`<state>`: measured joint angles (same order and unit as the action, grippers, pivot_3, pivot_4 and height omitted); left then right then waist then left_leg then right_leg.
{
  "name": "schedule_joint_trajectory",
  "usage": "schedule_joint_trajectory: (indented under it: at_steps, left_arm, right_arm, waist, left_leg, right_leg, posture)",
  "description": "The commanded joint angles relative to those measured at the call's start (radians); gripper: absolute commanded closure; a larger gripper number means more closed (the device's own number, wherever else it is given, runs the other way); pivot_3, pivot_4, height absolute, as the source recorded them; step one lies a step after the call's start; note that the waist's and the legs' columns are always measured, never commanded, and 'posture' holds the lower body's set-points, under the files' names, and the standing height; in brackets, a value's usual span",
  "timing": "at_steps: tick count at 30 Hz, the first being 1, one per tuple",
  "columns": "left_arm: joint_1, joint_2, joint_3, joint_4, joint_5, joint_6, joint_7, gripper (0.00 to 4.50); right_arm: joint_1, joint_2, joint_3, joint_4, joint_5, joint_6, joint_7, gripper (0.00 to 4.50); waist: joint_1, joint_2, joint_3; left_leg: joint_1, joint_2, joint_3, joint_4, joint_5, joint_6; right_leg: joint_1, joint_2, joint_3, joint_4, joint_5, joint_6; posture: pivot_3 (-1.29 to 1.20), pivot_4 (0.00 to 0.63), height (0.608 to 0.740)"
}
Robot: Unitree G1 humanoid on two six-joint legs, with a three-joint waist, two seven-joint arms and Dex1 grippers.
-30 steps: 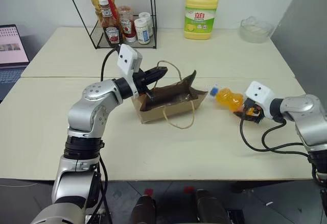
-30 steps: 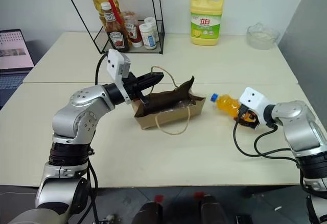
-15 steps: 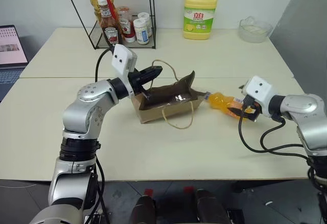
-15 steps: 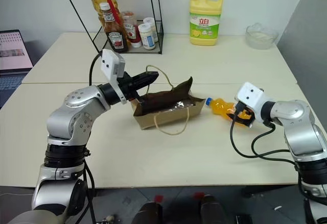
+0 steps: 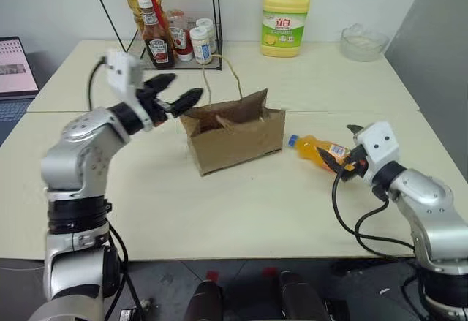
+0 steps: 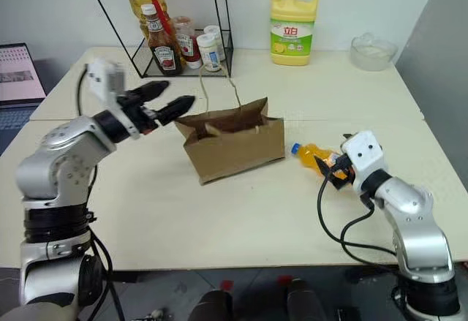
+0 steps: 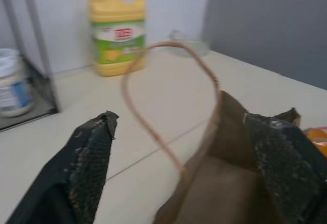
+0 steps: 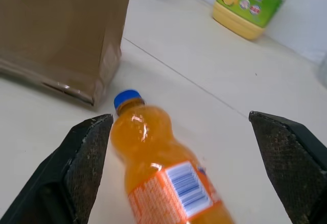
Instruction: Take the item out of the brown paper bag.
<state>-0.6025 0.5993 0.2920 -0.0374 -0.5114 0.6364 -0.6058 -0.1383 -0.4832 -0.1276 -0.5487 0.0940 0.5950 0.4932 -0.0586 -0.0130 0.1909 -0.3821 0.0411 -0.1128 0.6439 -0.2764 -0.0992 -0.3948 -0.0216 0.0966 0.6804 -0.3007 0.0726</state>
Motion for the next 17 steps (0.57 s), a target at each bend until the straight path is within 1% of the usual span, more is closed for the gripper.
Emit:
schedule_joint_trajectory:
  at_steps: [1,5,7,9,10,14,17]
  left_arm:
    - [0.088,0.000,0.075,-0.084,0.037,-0.055,0.094,0.03]
    - [0.340,-0.075,0.065,-0.237,0.124,-0.074,0.230,0.03]
    - [0.462,-0.120,0.022,-0.314,0.182,-0.091,0.285,0.03]
    - [0.559,-0.183,-0.015,-0.380,0.211,-0.081,0.344,0.03]
    - [0.607,-0.209,-0.045,-0.406,0.233,-0.082,0.366,0.03]
    - [0.750,-0.291,-0.147,-0.451,0.296,-0.112,0.415,0.03]
    - [0.808,-0.350,-0.187,-0.484,0.283,-0.108,0.427,0.03]
  right_arm:
    - [0.069,0.040,-0.006,-0.118,0.004,-0.024,-0.057,0.00]
    - [0.193,0.167,-0.011,-0.169,0.035,0.039,-0.152,0.00]
    - [0.237,0.213,-0.009,-0.178,0.045,0.064,-0.180,0.00]
    - [0.266,0.244,-0.007,-0.174,0.049,0.067,-0.202,0.00]
    - [0.276,0.264,-0.010,-0.173,0.053,0.076,-0.219,0.00]
    - [0.296,0.324,-0.010,-0.167,0.065,0.097,-0.276,0.00]
    - [0.309,0.360,0.013,-0.180,0.066,0.110,-0.306,0.00]
  waist:
    - [0.002,0.000,0.000]
    - [0.006,-0.001,-0.001]
    - [0.008,-0.002,-0.002]
    - [0.010,-0.002,-0.002]
    - [0.011,-0.002,-0.002]
    - [0.011,-0.003,-0.003]
    - [0.011,-0.002,-0.004]
  left_leg:
    - [0.000,0.000,0.000,0.000,0.000,0.000]
    - [0.001,0.000,0.000,0.000,0.000,0.000]
    - [0.002,0.000,0.000,0.000,0.000,0.000]
    - [0.002,0.000,0.000,0.000,0.000,0.000]
    - [0.002,0.000,0.000,0.001,-0.002,0.002]
    - [0.004,0.000,0.000,0.000,-0.002,0.003]
    - [0.005,0.000,0.001,0.000,-0.002,0.003]
  right_leg:
    - [0.000,0.000,0.000,0.000,0.000,0.000]
    - [0.002,0.000,0.000,0.000,0.000,0.000]
    - [0.003,0.000,0.000,0.000,0.000,0.000]
    - [0.003,0.000,0.000,-0.001,0.000,0.000]
    - [0.004,0.000,0.000,0.000,0.000,0.000]
    - [0.005,0.000,0.000,0.000,0.000,0.001]
    - [0.005,0.000,0.001,-0.001,0.000,0.000]
  posture:
    - [0.00,0.150,0.740]
    - [0.00,0.150,0.740]
    - [0.00,0.150,0.740]
    - [0.00,0.150,0.740]
    - [0.00,0.150,0.740]
    - [0.00,0.150,0.740]
    - [0.00,0.150,0.740]
